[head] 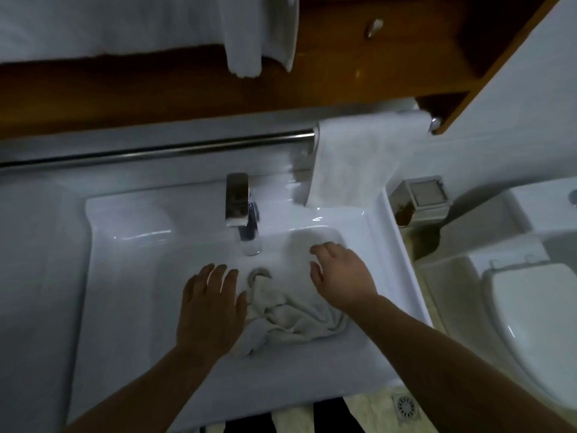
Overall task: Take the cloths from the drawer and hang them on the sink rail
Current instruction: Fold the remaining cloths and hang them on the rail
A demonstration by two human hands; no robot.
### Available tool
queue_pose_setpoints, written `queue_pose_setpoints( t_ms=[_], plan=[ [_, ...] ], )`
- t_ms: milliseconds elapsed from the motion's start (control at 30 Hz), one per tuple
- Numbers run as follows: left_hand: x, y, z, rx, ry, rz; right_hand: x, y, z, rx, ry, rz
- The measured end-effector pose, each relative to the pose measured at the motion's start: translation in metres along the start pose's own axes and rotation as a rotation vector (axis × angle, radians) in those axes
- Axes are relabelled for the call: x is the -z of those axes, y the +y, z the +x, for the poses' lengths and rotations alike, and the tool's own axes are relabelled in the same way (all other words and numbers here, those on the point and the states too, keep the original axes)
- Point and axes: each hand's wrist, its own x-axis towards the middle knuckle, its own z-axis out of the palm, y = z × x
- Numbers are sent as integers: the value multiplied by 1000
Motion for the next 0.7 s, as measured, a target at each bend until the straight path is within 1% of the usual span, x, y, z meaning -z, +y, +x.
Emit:
queue_pose_setpoints(
  t_ms=[67, 133, 200, 267, 367, 467, 600, 700],
  plan=[
    [-21, -6, -2, 44, -134, 55, -28, -7, -6, -89, -204, 60],
    [-41, -10, -2, 60, -208, 77, -54, -11, -7, -151, -355, 84],
    [-58, -12, -1, 60, -248, 72, -78, -12, -8, -219, -465, 100],
    [-73, -14, 2, 60, -275, 76, -98, -7, -7, -278, -526, 104],
    [-97, -18, 11, 93, -354, 59, -125, 2, 1, -306, -543, 92],
    [-119, -18, 19, 119, -381, 19, -147, 3, 16, -259, -513, 90],
    [-145, -15, 26, 84, -447, 10, -171, -4, 36, -232, -505, 138],
    [-159, -18, 35, 132, -472, -49, -186, -12, 46, -163, -478, 135]
  ],
)
